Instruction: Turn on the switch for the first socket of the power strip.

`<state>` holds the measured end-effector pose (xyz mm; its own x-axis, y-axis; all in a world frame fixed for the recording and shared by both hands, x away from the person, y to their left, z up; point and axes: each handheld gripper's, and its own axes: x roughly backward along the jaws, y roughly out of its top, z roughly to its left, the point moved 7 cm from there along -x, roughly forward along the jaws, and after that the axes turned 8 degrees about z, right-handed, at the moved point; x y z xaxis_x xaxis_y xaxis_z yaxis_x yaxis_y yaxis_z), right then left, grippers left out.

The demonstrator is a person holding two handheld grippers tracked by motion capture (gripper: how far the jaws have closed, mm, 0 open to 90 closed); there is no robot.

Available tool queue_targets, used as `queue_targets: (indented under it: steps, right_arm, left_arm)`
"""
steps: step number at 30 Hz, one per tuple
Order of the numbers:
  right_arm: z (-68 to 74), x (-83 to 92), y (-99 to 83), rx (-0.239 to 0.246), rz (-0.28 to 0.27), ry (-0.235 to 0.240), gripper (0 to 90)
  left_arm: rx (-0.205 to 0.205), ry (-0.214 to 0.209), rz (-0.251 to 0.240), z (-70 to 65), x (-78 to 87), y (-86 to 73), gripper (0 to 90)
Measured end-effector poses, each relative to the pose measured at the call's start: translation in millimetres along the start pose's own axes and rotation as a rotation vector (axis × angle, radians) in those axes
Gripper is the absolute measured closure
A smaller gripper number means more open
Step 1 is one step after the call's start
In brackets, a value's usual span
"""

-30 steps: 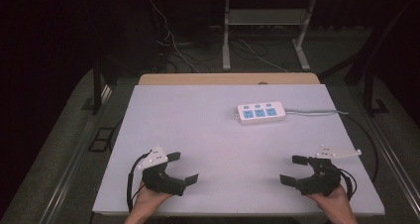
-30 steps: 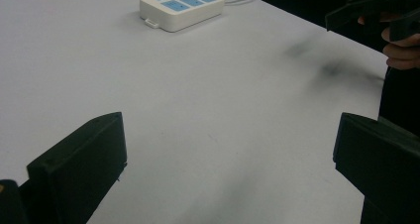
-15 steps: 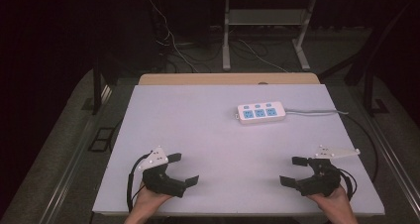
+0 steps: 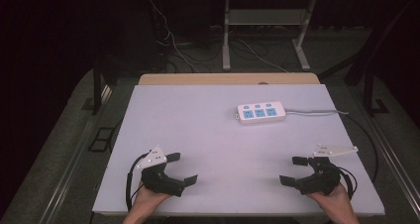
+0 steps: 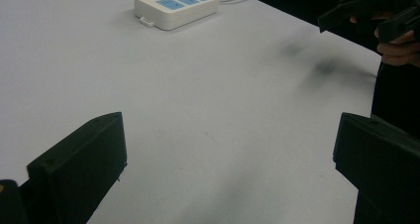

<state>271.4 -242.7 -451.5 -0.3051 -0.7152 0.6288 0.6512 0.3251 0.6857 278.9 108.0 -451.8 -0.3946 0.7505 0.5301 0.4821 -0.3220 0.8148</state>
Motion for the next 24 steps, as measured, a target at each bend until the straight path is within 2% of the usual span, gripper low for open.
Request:
queue_targets:
  steps: [10,24]
  right_arm:
    - [1.6,-1.0,7.7,0.004,0.027,0.0,0.3]
    - [-0.4,-1.6,26.8,0.016,0.052,0.002,0.2]
  left_arm:
    - [0.014,0.024,-0.005,6.3,-0.5,1.2,0.0]
    - [0.009,0.02,0.005,4.5,-2.2,-0.2,0.0]
